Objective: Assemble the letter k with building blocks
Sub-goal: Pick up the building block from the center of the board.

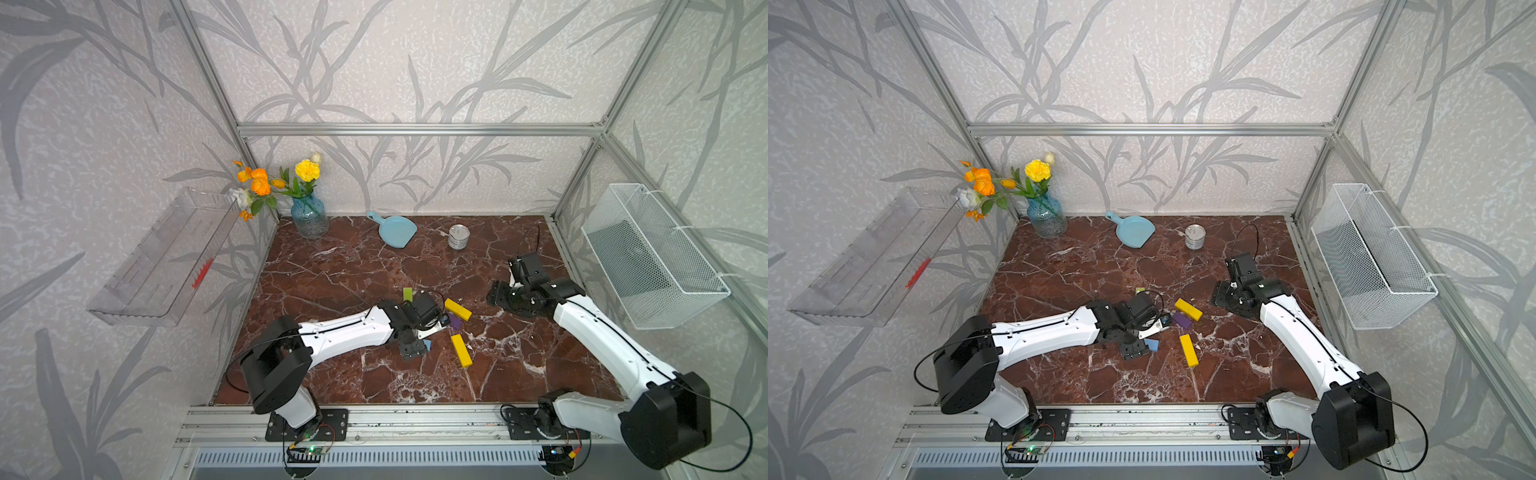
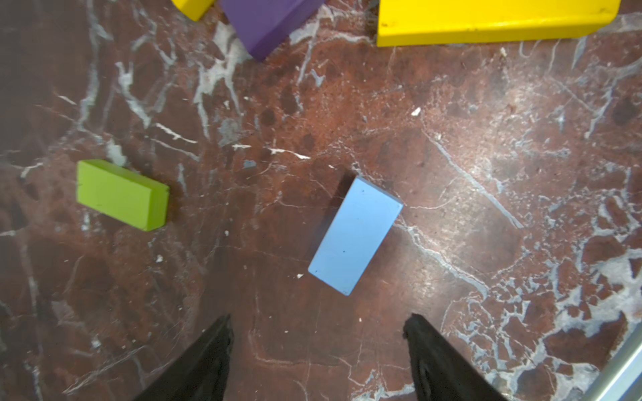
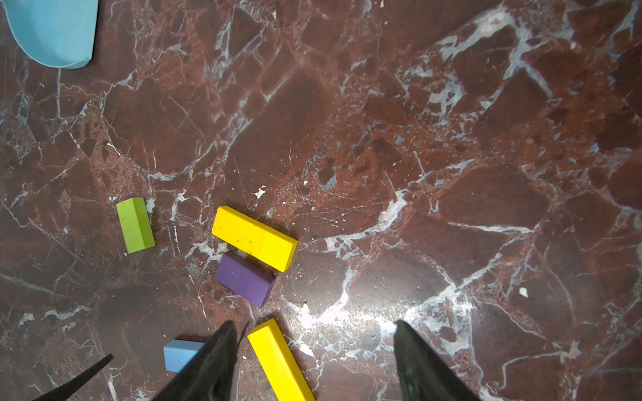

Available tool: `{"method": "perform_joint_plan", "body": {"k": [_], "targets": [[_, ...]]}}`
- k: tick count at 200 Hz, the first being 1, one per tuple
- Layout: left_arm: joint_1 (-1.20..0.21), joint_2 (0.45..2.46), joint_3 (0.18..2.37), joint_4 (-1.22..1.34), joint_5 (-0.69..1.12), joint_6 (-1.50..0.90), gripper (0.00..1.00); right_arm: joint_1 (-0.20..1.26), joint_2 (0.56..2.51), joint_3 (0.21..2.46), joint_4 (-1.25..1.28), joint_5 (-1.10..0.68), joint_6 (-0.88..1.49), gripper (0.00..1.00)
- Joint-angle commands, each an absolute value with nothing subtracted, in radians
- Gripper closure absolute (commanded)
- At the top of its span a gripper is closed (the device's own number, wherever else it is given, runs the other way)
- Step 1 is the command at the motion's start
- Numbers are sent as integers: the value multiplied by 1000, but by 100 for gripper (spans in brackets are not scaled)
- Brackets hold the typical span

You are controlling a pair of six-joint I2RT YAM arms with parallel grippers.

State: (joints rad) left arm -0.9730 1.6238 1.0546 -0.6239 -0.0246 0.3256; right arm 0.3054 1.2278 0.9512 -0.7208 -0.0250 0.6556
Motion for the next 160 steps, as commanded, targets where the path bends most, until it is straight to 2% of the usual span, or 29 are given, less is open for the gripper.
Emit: {"method": "perform_joint_plan", "body": {"k": [1,160], "targets": [[-968,1669,1094,-626,76,360,22,299,1212,934,-713,-31,645,29],[-896,1840,1210,-711,252,382,26,298,1221,913,-705,-26,647,29]]}}
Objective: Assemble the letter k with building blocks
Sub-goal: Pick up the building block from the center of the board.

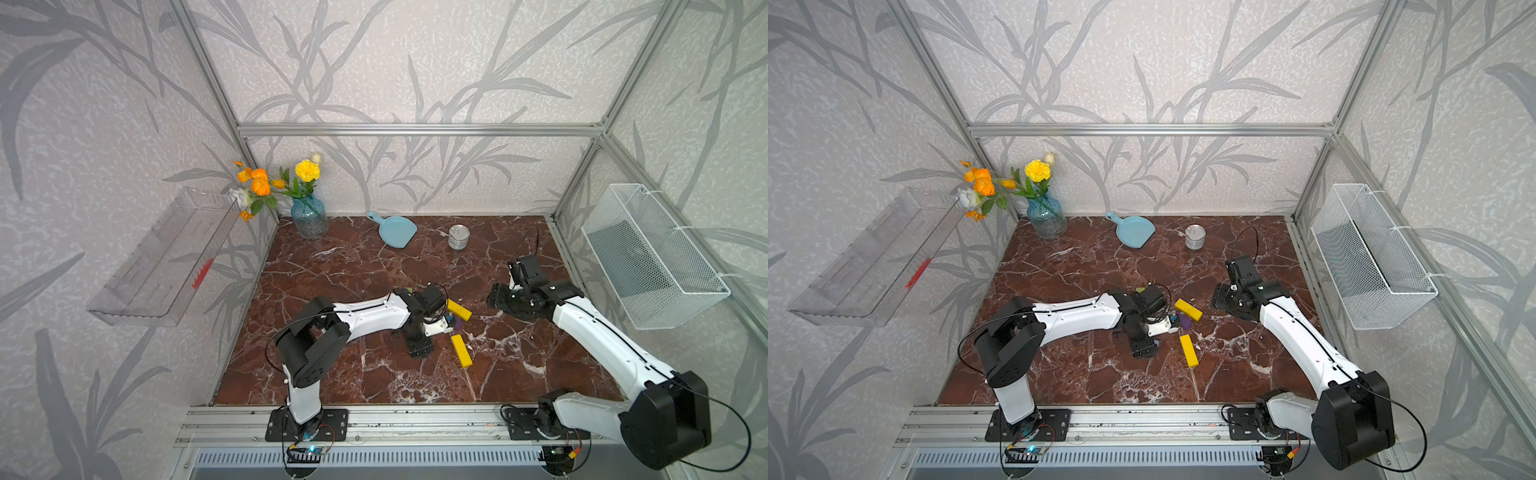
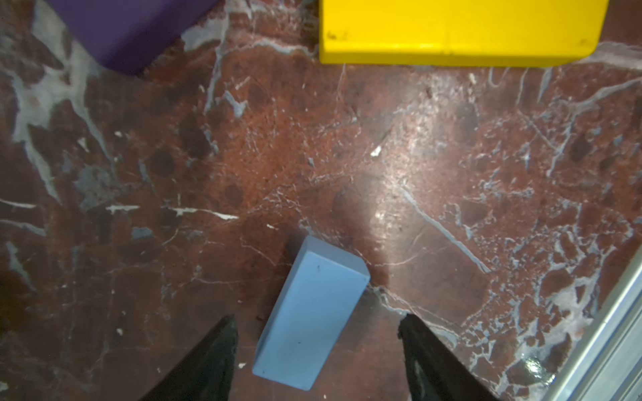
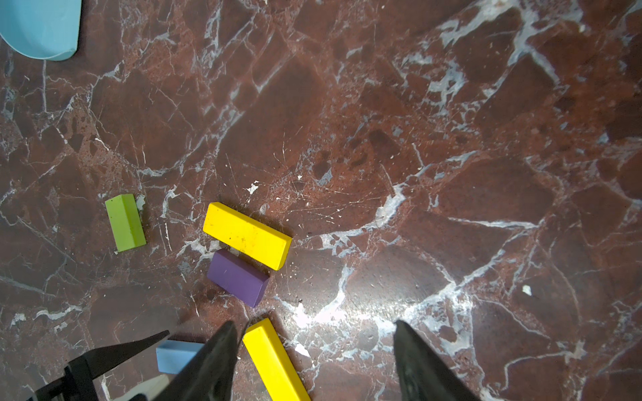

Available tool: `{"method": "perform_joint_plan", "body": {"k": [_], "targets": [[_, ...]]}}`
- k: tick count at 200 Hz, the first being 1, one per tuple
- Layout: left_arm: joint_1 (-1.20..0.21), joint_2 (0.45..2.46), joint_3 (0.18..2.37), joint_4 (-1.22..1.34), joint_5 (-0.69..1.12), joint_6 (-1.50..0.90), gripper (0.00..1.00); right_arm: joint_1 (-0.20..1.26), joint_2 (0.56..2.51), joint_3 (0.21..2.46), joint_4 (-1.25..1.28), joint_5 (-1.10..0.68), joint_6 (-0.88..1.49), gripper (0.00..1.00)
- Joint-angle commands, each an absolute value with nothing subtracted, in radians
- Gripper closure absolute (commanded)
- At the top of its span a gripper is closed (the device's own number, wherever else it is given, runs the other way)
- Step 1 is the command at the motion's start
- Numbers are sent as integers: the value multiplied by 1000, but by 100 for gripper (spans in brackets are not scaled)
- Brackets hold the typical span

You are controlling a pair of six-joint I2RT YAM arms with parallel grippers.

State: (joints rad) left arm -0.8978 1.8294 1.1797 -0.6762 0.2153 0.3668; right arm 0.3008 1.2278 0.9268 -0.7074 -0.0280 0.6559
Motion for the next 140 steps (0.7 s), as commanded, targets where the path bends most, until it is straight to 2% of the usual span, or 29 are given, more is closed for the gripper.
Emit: {"method": "perform_joint_plan", "body": {"k": [1,58,92,113,127,140], "targets": [[-896,1841,1210,-711,252,382,26,298,1221,913,-705,-26,648,29],[-908,1868,1216,-704,221,380,28,298,1218,914,-707,-28,651,29],[-914,1897,1235,-713,220,374,34,298,1216,916,-709,-31,652,29],[-913,1910,1241,-719,206,363,46,298,1212,919,-712,-32,654,29],[-914,1908,1245,-721,179,350,63,298,1209,919,-713,-31,654,29],[-914,1893,1252,-730,156,326,75,298,1206,918,-715,-29,655,30]]}}
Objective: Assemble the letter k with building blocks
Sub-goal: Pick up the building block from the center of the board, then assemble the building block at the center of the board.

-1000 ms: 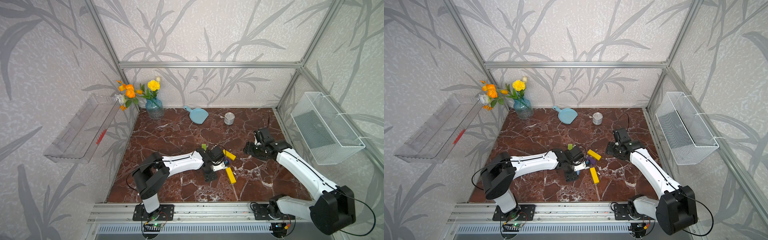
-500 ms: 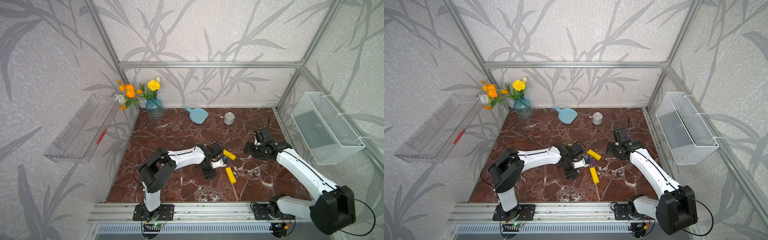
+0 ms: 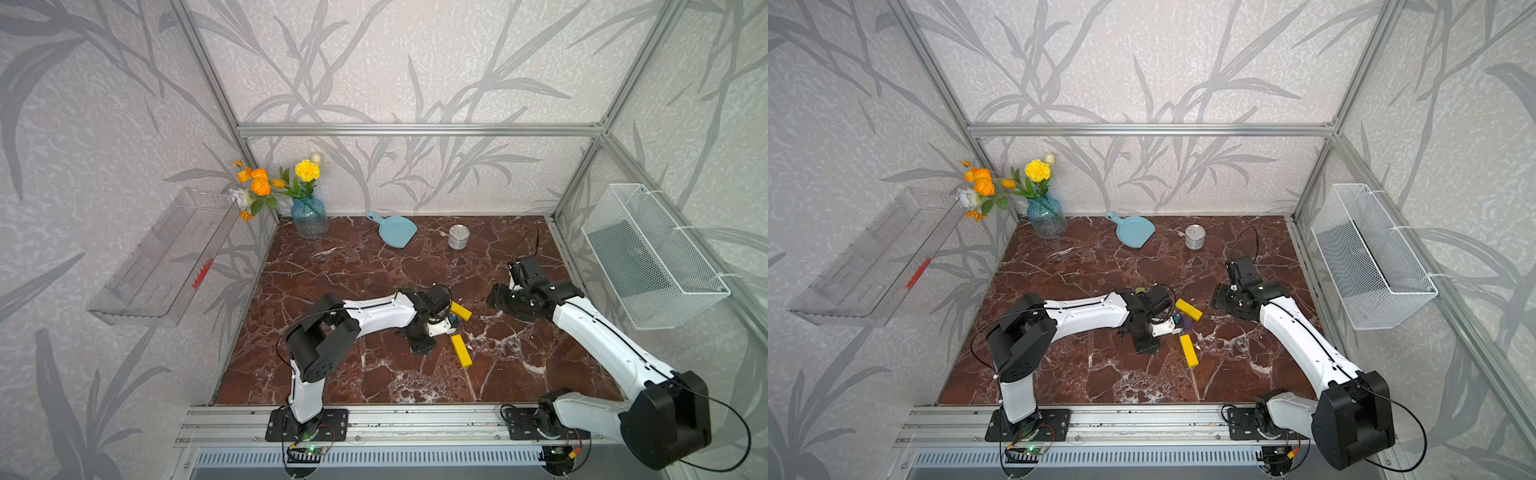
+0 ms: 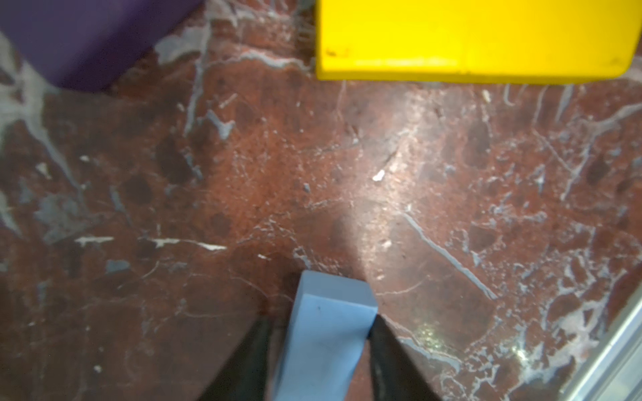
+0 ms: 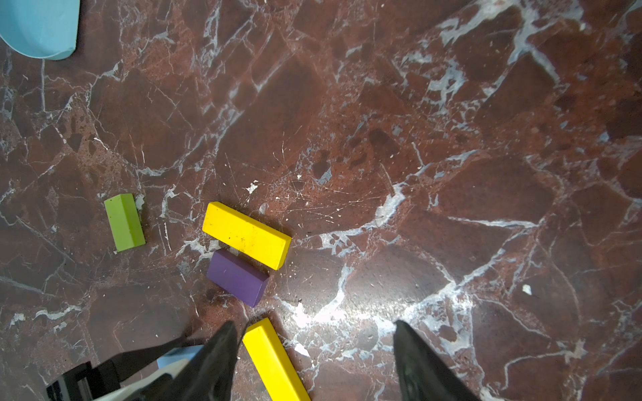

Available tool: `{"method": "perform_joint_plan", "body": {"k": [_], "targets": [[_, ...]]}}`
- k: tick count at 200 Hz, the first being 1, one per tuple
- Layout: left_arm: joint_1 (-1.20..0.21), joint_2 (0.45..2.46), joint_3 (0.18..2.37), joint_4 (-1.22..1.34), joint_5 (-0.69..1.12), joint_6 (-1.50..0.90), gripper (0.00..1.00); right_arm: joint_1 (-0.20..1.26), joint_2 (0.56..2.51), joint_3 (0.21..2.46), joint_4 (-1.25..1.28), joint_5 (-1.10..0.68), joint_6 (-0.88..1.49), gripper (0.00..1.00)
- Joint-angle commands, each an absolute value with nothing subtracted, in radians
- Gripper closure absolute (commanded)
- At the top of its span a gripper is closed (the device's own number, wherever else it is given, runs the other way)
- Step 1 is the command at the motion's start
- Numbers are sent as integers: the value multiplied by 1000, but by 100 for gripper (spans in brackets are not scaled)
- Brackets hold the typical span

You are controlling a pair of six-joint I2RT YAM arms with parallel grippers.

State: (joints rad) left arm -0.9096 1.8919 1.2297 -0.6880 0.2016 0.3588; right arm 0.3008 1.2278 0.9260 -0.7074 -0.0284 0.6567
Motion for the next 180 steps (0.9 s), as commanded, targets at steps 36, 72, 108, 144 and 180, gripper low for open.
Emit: {"method": "perform_joint_plan", "body": {"k": [36,72,108,144,180], "targets": [[-907,1749,1224,-661,78,144,87,298,1200,910,-712,-30,661,30],[-892,1603,1173,-564,-195,-310,99,298,1204,899,-698,-44,664,30],[-850,1631,1196,-666,-296,-662,100,298,1210,897,-694,-59,670,30],[-839,1754,1266,-724,-273,-760,100,298,1194,894,-702,-54,672,31],[-809,1842,1281,-673,-197,-798,100,298,1183,890,-713,-51,669,31]]}}
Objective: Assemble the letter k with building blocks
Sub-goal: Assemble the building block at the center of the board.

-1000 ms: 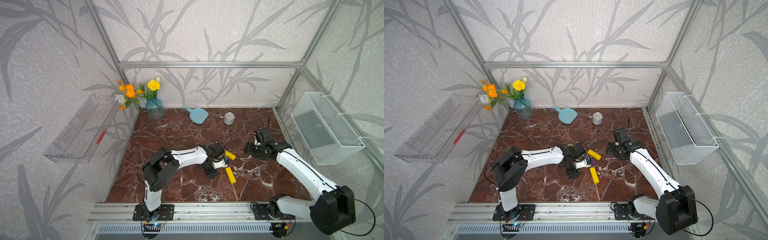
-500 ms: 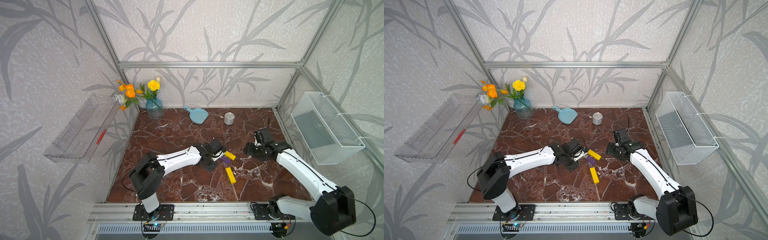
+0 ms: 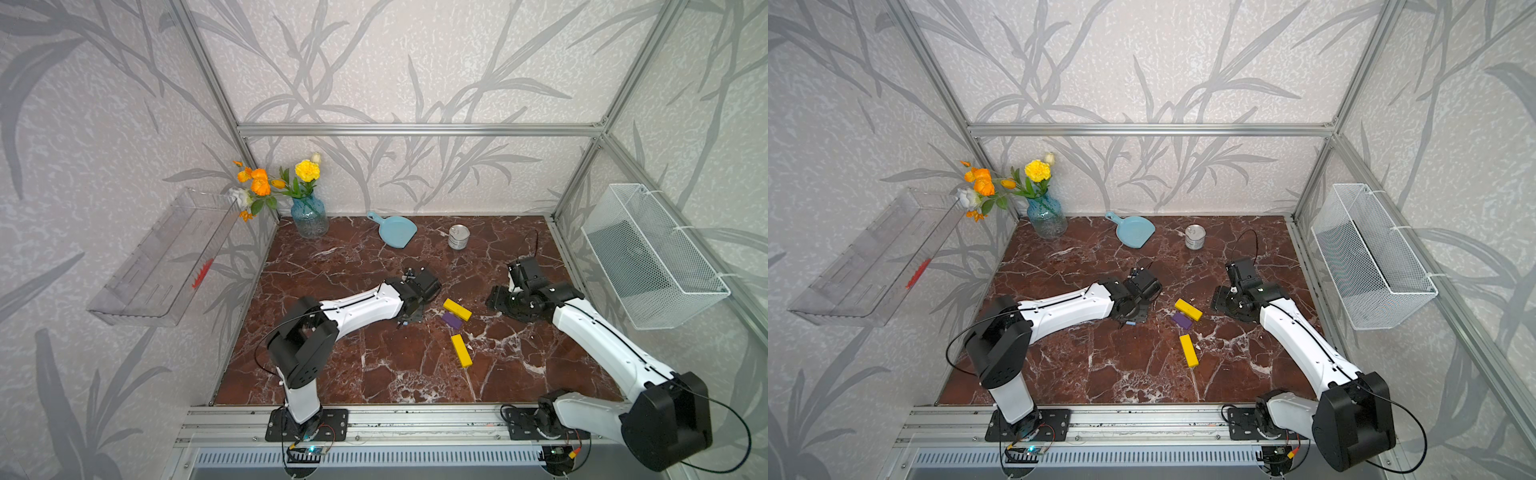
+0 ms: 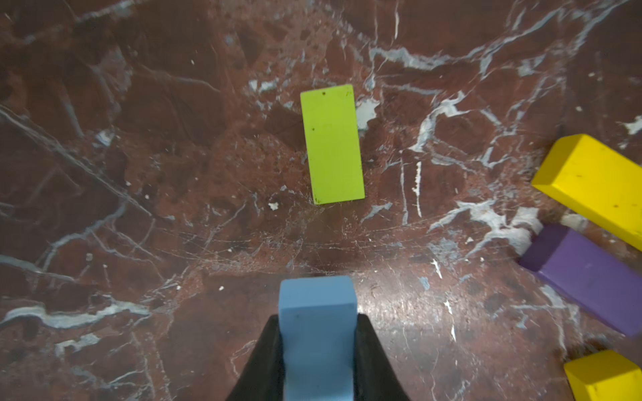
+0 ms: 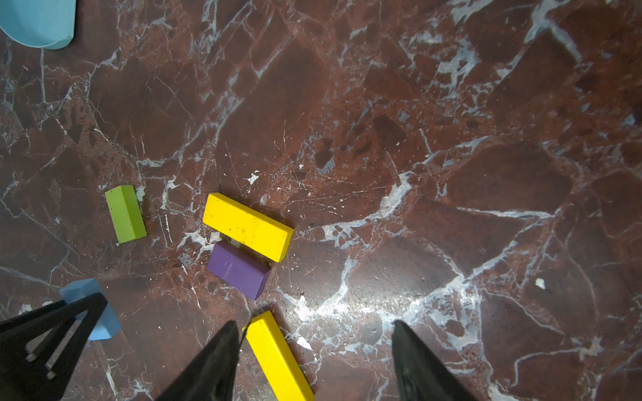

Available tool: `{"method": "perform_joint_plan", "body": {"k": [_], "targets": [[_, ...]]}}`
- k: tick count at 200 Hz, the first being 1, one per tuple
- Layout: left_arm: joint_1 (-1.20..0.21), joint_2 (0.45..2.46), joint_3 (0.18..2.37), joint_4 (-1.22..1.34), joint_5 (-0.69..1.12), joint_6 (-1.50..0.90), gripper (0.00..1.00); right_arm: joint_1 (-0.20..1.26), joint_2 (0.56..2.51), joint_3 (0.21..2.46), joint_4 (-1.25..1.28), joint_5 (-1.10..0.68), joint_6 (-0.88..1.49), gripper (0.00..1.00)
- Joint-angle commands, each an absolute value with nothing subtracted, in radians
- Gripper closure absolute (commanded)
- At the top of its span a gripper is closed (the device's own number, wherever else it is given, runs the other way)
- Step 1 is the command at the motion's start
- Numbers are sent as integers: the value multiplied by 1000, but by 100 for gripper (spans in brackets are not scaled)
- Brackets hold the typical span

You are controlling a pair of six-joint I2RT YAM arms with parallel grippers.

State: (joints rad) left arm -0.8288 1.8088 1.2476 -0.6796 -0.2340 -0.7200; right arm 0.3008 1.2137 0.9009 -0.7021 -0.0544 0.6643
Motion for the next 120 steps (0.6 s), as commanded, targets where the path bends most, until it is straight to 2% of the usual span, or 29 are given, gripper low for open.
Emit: {"method": "perform_joint_plan", "body": {"k": [1,120], "targets": [[-809,1845,1281,-671,-193,-798,100,298,1183,891,-712,-51,669,31],[-759,1947,1304,-595,-73,-757,100,298,1206,894,-713,-48,662,31]]}}
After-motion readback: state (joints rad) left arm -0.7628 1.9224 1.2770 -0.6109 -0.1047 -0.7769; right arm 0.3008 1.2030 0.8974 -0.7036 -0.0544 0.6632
